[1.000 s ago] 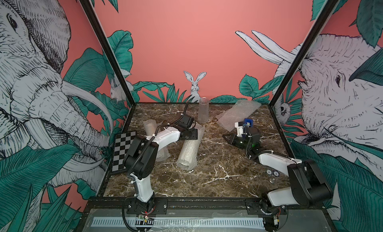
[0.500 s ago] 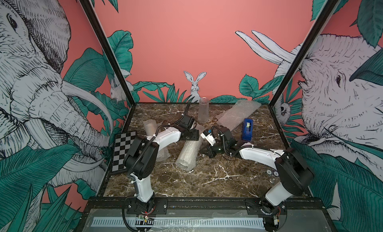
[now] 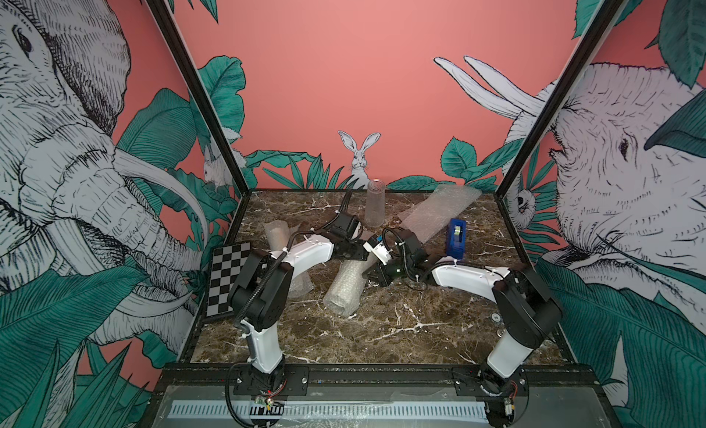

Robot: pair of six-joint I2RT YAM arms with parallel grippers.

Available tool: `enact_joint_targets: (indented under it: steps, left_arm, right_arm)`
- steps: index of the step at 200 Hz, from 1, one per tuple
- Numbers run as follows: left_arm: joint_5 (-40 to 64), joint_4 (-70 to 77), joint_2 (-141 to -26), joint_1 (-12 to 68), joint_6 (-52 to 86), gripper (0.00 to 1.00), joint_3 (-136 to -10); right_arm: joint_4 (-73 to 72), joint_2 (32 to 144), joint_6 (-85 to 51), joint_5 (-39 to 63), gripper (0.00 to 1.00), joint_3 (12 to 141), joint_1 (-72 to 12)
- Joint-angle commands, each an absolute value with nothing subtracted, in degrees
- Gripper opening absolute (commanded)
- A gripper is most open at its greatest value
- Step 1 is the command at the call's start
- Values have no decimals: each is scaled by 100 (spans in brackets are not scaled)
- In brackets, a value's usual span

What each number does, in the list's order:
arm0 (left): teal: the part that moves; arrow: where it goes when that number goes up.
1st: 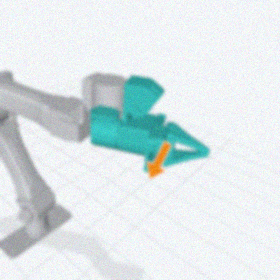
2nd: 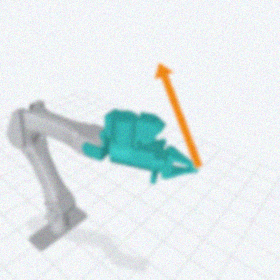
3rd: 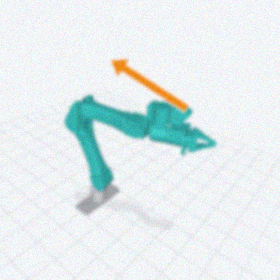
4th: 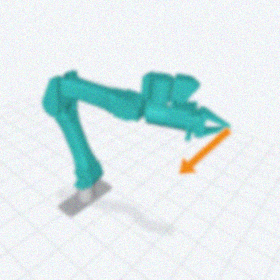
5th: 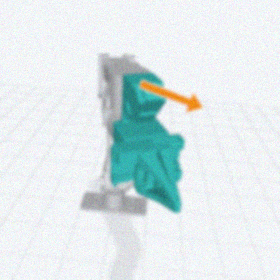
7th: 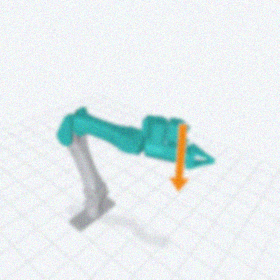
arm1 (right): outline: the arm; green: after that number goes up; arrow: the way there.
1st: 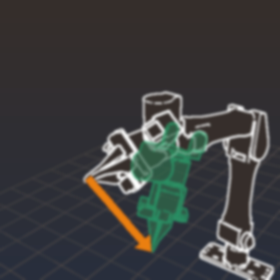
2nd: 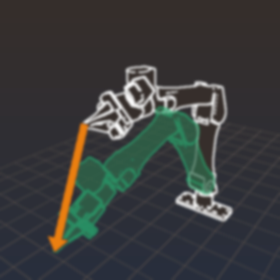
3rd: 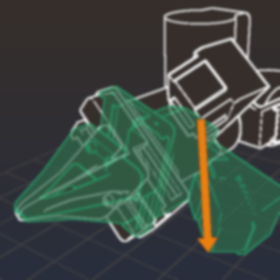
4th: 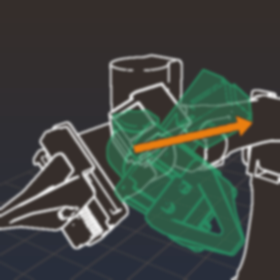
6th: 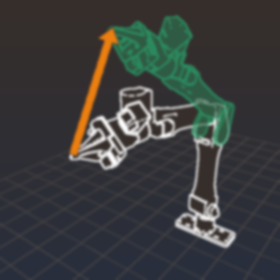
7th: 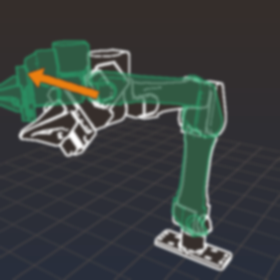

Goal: Wrap vases in bubble wrap
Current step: Stick the tape on the bubble wrap.

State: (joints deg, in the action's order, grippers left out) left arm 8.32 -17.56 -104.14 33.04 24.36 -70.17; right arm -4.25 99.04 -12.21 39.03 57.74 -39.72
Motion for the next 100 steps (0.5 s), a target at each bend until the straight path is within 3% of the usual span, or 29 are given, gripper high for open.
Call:
enact_joint_targets:
  steps: [1, 100]
  left_arm:
    - [1042, -2101, -10478, 3419, 2489, 69, -6805]
    - [871, -2103, -10332, 3423, 2595, 69, -6698]
  right_arm:
    - [-632, 10142, -1317, 3911, 0, 5848, -3999]
    - [-1957, 10274, -2551, 3716, 2, 5513, -3912]
